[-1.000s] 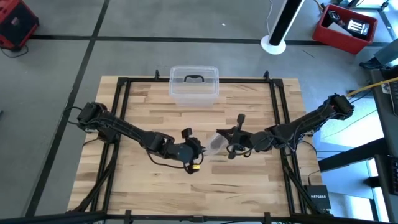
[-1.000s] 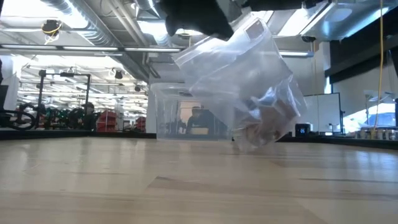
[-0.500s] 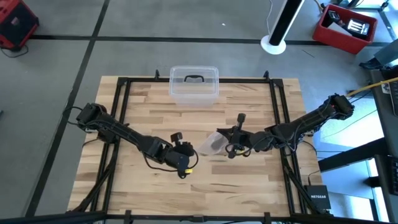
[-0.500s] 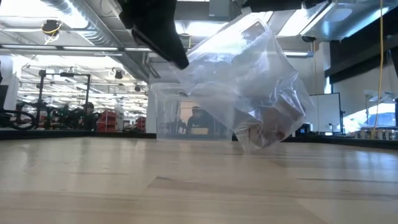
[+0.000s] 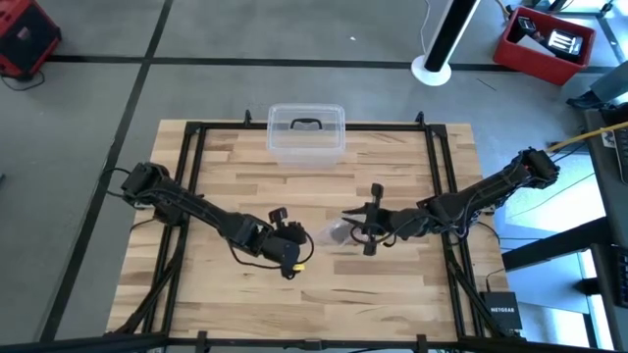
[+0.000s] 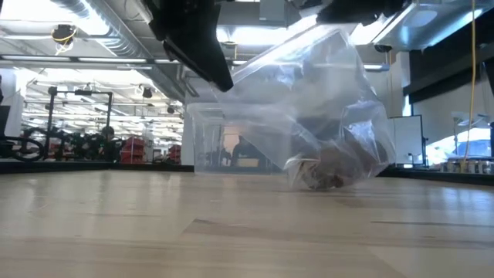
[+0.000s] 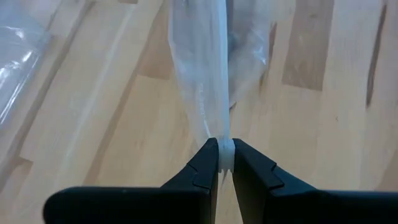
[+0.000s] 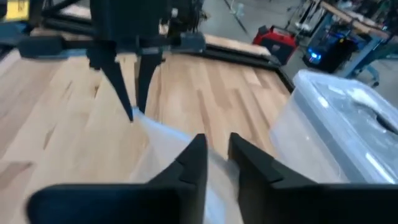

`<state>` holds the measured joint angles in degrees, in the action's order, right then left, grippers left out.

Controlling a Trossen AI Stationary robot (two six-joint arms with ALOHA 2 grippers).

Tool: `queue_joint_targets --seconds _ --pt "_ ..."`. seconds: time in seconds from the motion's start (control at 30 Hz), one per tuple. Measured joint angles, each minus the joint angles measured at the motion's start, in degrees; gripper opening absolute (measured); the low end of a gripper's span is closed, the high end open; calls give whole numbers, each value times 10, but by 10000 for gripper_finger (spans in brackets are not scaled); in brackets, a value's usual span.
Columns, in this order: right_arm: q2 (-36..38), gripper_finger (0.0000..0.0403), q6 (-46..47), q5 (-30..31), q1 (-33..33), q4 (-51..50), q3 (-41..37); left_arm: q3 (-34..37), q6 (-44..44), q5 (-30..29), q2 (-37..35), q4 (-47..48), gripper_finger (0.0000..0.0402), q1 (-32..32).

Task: Roll bandage
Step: Close the transparent zip bag, then open the transparent container

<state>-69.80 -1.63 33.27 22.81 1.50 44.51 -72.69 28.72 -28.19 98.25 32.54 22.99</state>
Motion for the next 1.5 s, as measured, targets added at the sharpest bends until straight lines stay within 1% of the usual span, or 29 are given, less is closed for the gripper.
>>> queue_joint_targets --seconds 0.13,0.2,0.27,0.37,0.43,0.5,0.53,0.6,0.7,0.77,0.83,0.93,1.0,1.07,1.17,1.23,1.27,1.3,1.4,1.5 --pt "0 127 22 -1 0 -20 0 -3 8 28 0 4 32 -10" --pt "0 163 28 -1 0 -20 0 -5 9 39 0 4 39 -16" --pt "2 196 27 1 0 -22 0 -5 7 39 0 4 58 -22" --pt "10 234 23 6 0 -21 0 -5 9 39 0 4 101 -33" --pt "13 250 6 27 -1 -20 0 -7 -1 42 -5 25 128 -43" --pt "14 257 -18 48 -8 -21 0 -9 -25 38 -19 69 148 -54" --pt "15 258 -27 54 -15 -21 0 -9 -39 26 -29 85 155 -59" --pt "17 259 -48 56 -37 -21 0 -9 -68 -18 -57 107 165 -73" --pt "18 259 -63 35 -108 -22 0 1 -121 -67 -112 112 168 -109" --pt "18 259 -53 1 -175 -33 0 16 -153 -78 -155 99 168 -142" --pt "18 259 -29 -51 -248 -35 0 39 -183 -80 -200 71 167 -182" --pt "18 259 19 -161 -364 -24 0 80 -205 -62 -266 19 167 -255" --pt "18 260 54 -238 -439 -20 0 106 -204 -19 -302 -13 167 -314" --pt "15 260 89 -318 -508 -21 -1 137 -196 40 -328 -45 167 -377" --pt "-2 260 130 -424 -591 -5 -1 181 -175 126 -345 -109 167 -462" --pt "-22 260 155 -481 -633 18 -1 207 -157 176 -344 -150 167 -512" --pt "-34 260 166 -506 -648 33 -1 218 -152 191 -340 -169 167 -533" --pt "-47 260 175 -528 -659 47 -1 228 -142 196 -336 -185 167 -549" --pt "-93 260 202 -580 -677 87 -1 248 -125 199 -325 -196 167 -592" --pt "-136 260 225 -604 -680 124 -1 264 -111 200 -319 -206 166 -620"
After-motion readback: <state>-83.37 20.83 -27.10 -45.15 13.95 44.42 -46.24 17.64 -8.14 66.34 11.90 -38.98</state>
